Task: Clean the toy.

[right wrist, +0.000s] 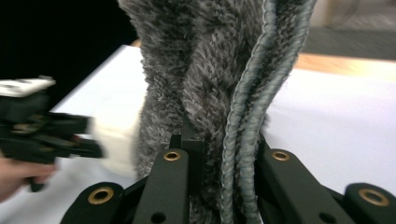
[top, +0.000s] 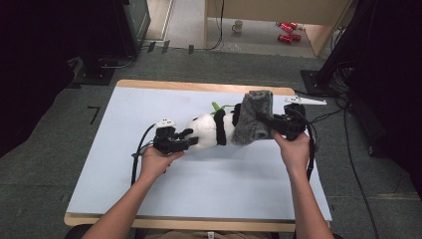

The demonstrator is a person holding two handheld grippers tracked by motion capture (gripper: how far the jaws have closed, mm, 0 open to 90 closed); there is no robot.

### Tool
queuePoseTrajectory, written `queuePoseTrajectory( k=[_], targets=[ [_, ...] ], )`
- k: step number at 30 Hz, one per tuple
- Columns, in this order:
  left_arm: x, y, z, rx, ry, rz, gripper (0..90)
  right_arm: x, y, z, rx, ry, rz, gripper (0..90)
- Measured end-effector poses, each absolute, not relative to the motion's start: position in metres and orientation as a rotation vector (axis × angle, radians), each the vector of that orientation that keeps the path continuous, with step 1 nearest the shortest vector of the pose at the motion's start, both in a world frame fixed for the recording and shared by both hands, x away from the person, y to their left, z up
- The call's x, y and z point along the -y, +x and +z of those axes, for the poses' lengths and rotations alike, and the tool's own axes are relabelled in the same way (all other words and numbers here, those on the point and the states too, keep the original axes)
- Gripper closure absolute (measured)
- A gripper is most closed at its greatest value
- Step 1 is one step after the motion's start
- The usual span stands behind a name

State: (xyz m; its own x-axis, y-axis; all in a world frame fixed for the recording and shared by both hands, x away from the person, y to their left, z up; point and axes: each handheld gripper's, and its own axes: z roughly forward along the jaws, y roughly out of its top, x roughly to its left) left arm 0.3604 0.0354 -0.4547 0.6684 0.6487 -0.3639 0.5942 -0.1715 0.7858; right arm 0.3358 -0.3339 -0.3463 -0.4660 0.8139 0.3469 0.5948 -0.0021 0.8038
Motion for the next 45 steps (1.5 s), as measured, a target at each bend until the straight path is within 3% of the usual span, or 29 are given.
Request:
queuePoseTrajectory(
  k=[8, 22, 33, 45],
  targets=[
    [-0.033, 0.356, -0.452, -0.981, 1.856, 0.089, 51.5, 0.284, 0.335, -0.342, -2.203, 1.358, 1.522, 78.6],
    [-0.024, 0.336, -0.451, -0.949, 1.901, 0.151, 52.8, 0.195, 0.338, -0.374, -2.46, 1.172, 1.42, 78.4],
    [-0.025, 0.339, -0.454, -0.946, 1.909, 0.128, 52.6, 0.201, 0.346, -0.391, -2.435, 1.184, 1.318, 78.3],
    [-0.029, 0.351, -0.452, -0.96, 1.891, 0.082, 52.9, 0.244, 0.352, -0.393, -2.333, 1.32, 1.236, 78.7]
  ],
)
